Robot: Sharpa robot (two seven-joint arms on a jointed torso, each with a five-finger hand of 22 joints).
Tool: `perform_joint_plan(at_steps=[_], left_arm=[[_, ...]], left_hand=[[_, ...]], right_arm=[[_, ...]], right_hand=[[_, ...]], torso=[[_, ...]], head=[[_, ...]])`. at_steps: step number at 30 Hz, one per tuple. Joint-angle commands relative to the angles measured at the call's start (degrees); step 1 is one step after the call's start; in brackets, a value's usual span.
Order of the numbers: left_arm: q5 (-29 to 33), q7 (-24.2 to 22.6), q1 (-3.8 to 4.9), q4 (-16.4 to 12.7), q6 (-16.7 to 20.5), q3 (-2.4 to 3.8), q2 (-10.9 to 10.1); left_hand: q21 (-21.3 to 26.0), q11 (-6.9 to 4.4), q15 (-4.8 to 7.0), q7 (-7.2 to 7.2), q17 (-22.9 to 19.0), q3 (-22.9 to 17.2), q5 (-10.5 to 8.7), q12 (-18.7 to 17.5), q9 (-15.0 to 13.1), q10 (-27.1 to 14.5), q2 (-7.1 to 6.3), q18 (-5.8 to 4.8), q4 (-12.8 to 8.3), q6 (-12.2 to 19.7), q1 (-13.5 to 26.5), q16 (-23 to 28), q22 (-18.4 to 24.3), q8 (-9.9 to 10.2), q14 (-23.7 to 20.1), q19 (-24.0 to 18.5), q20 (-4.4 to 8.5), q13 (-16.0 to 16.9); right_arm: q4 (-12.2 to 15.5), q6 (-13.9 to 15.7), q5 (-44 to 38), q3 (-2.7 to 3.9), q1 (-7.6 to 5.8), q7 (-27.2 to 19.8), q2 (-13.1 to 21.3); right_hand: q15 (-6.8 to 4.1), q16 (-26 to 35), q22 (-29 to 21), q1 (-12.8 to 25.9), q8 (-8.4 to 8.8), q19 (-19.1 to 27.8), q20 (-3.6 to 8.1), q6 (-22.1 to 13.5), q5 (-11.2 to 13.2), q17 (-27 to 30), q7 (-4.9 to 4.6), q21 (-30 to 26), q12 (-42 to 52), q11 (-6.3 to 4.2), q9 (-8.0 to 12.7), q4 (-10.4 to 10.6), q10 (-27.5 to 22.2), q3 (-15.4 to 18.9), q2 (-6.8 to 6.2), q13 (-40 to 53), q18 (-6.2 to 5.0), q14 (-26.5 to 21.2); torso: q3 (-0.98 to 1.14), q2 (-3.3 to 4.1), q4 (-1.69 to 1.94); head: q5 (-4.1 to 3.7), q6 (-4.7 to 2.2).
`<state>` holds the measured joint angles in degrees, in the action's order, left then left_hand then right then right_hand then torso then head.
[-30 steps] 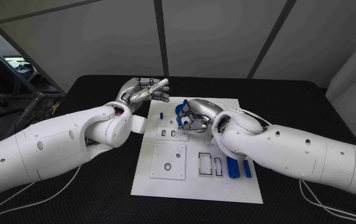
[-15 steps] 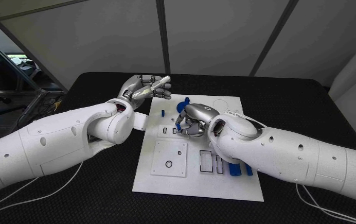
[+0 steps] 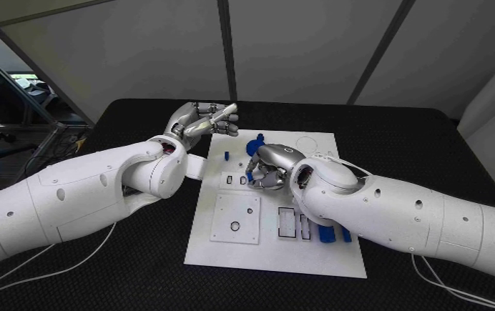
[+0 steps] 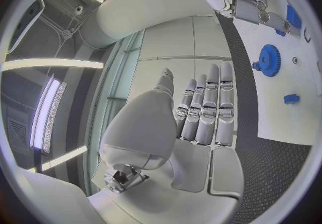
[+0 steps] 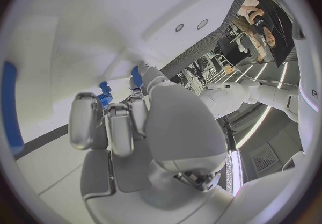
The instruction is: Assemble the parts on the task board
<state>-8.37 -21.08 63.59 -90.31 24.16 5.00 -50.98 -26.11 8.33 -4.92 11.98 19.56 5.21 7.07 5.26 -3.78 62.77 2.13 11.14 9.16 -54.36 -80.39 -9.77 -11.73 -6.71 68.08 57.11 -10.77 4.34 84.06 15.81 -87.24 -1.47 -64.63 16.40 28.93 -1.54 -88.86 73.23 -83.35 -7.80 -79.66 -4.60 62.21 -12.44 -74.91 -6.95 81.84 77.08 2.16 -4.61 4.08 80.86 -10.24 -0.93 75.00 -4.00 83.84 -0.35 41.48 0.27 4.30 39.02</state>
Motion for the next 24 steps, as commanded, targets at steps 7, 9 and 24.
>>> perform_joint_plan(at_steps=[7,9,24], left_arm=[[-0.1,-0.5,0.1,-0.1,-0.3,0.04,0.0],[-0.1,-0.5,0.1,0.0,-0.3,0.04,0.0],[-0.1,-0.5,0.09,0.1,-0.3,0.04,0.1]], left_hand=[[-0.3,0.23,-0.28,0.04,0.1,0.0,-0.01,-0.2,0.0,0.3,0.23,-0.76,-0.3,-0.4,-0.2,0.3,-0.1,0.3,0.0,-0.2,-0.33,0.1],[-0.3,0.23,-0.28,0.05,0.1,0.0,-0.01,-0.2,0.0,0.3,0.27,-0.76,-0.4,-0.4,-0.2,0.3,-0.1,0.4,0.0,-0.2,-0.33,0.1],[-0.3,0.23,-0.28,0.05,0.1,0.0,-0.01,-0.2,0.0,0.3,0.3,-0.76,-0.4,-0.4,-0.3,0.3,-0.1,0.4,0.0,-0.3,-0.34,0.1]], right_arm=[[-0.3,-2.6,-0.6,-0.12,0.17,0.7,0.1],[-0.3,-2.7,-0.6,-0.12,0.19,0.8,0.1],[-0.5,-3.0,-0.6,-0.12,0.25,1.1,0.0]], right_hand=[[-0.22,0.1,-0.2,1.5,-0.05,0.3,0.01,0.1,-0.1,-12.2,0.07,0.0,-0.5,-0.03,-0.2,0.1,-0.7,-0.4,-0.42,0.8,0.4,5.5],[-0.17,0.1,-0.3,1.8,0.09,0.4,-0.03,-0.2,-0.1,-12.2,-0.03,-0.1,-0.8,0.05,-0.1,0.1,-0.9,-0.4,-0.61,0.6,0.39,5.5],[0.82,0.2,-0.9,3.5,2.04,0.8,-0.82,-4.0,-0.1,-12.0,-1.53,-0.5,-3.0,1.28,0.7,0.2,-2.8,-1.2,-2.09,-1.4,0.27,5.5]], torso=[[-0.03,-0.02,0.04],[-0.03,-0.01,0.05],[-0.02,-0.02,0.01]], head=[[-0.05,0.01],[-0.06,0.0],[-0.14,0.07]])
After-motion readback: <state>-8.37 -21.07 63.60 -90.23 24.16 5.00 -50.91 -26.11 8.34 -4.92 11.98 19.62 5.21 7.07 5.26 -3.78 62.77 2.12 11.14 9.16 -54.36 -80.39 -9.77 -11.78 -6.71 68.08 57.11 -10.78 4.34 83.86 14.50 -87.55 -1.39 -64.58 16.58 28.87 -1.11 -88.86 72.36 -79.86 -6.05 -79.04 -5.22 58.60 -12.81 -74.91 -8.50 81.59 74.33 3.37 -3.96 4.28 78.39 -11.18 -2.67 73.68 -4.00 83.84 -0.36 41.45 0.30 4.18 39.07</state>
